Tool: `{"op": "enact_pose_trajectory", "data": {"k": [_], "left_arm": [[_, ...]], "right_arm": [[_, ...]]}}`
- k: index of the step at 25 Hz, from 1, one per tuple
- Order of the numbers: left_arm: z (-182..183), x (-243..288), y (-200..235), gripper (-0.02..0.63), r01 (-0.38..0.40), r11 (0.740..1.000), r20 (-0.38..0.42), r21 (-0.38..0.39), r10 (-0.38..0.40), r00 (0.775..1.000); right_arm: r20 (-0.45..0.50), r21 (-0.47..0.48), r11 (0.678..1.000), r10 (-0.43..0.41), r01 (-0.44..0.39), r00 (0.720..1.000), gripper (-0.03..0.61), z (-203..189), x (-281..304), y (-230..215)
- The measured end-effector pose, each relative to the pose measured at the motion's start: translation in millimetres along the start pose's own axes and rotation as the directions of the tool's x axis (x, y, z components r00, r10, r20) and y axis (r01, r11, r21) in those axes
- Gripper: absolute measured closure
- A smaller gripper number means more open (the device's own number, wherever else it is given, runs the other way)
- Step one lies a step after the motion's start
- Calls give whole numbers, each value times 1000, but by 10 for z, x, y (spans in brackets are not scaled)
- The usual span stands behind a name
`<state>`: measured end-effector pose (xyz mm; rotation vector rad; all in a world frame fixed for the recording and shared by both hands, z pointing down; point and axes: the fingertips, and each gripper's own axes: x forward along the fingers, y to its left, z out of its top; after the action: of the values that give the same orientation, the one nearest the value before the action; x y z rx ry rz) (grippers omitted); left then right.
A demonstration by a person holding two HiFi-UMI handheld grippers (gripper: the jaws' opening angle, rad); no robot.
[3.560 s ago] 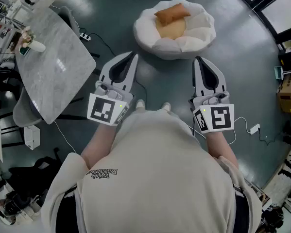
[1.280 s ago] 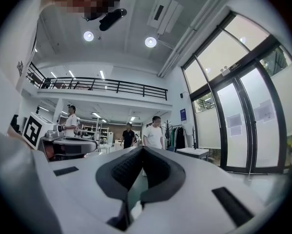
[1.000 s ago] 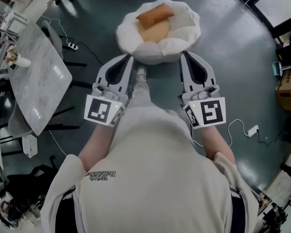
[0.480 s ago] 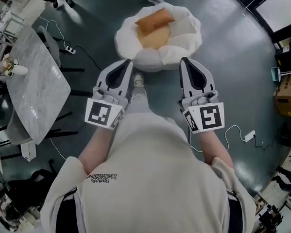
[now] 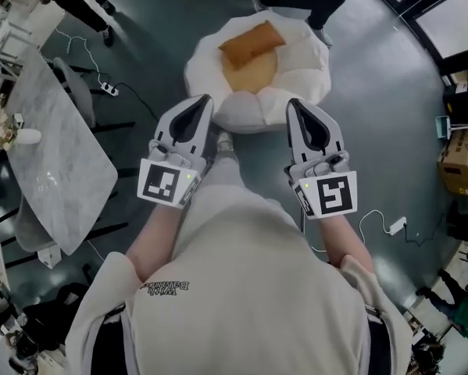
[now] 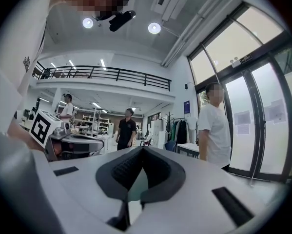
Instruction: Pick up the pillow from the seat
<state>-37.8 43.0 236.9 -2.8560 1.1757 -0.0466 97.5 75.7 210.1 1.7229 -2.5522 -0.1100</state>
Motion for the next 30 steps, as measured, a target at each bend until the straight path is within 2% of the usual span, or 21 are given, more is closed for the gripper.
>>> {"op": "enact_pose_trajectory", "data": {"k": [8, 14, 23, 30], "left_arm": [[-40, 701, 820, 604, 20, 1000, -26, -5, -20, 999], [-96, 1073, 1199, 604, 55, 998, -53, -41, -58, 997], [-63, 1319, 1542, 603, 32, 998, -36, -58, -34, 999], [-153, 1397, 1638, 604, -47, 997, -58, -56, 44, 997]], "right_arm": [[-44, 8, 1000, 21, -21, 999, 569, -54, 1139, -256], [-68, -9, 1000, 27, -28, 997, 569, -94, 1808, -368], [-100, -29, 999, 33, -36, 994, 569, -97, 2212, -494], [-109, -12, 996, 86, -88, 990, 569, -226, 2358, -640]]}}
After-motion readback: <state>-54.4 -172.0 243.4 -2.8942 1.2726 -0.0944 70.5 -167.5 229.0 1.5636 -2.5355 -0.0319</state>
